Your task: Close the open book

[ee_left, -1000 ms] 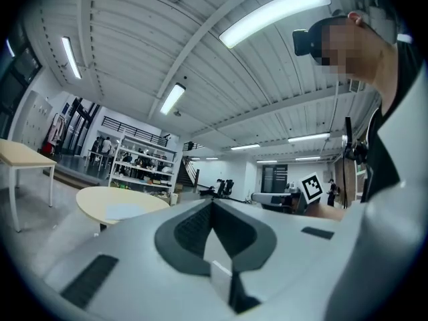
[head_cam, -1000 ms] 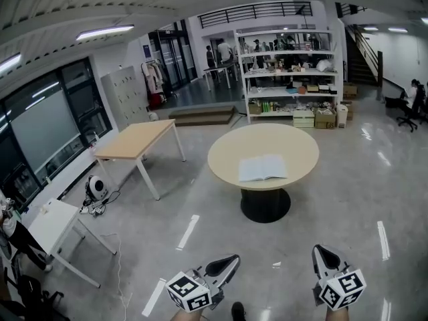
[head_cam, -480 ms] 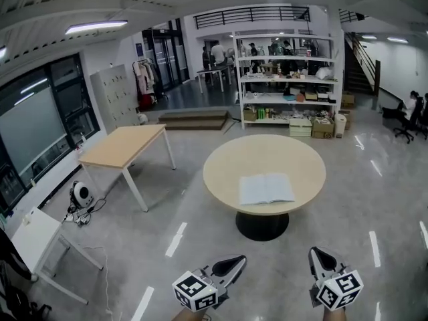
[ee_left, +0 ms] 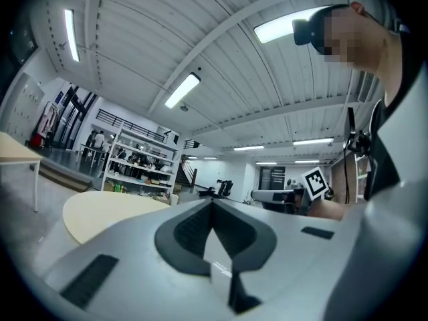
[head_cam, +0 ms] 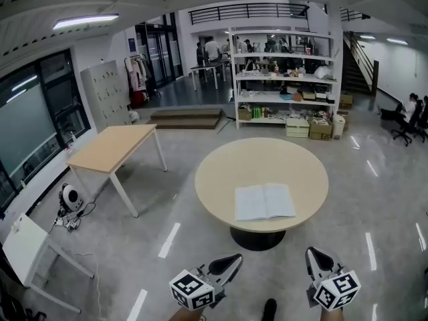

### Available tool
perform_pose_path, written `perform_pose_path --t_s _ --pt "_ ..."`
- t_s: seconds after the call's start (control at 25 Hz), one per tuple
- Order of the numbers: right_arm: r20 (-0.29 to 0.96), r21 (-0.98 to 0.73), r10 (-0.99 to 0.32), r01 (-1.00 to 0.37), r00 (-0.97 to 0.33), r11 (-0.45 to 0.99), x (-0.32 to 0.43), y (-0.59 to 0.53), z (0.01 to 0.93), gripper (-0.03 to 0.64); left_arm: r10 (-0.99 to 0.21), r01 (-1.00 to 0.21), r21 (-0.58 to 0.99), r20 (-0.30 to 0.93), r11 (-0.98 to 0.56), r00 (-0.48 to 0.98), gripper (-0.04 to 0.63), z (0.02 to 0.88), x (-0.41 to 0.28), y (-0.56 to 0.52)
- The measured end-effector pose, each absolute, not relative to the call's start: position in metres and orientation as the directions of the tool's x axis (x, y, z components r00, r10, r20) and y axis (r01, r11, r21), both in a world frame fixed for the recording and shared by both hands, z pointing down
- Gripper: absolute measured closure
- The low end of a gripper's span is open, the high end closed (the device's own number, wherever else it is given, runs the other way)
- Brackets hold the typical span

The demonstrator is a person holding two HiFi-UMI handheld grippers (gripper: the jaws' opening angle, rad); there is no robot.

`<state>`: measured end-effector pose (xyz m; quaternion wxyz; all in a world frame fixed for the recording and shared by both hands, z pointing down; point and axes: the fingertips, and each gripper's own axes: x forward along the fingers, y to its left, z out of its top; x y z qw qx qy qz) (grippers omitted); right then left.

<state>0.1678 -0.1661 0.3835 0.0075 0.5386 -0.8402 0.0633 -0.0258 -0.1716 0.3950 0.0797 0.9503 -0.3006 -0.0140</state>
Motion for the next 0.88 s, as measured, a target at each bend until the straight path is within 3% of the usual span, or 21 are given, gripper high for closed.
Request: perform_pose_path --t_s 0.56,0.88 --pt "0.049 -0.087 -0.853 -0.853 -0.519 0.514 0.25 -0.391 0.367 0.618 -0.612 -0.606 0.13 -0.008 -0.785 0.791 0.597 0.374 0.067 -0.386" --pt "0.067 -0.141 -0.853 -0.851 -0.518 0.505 0.261 -0.492 0.378 0.617 -0.62 -0.614 0.148 0.009 -0.775 0.784 0.597 0.372 0.084 -0.476"
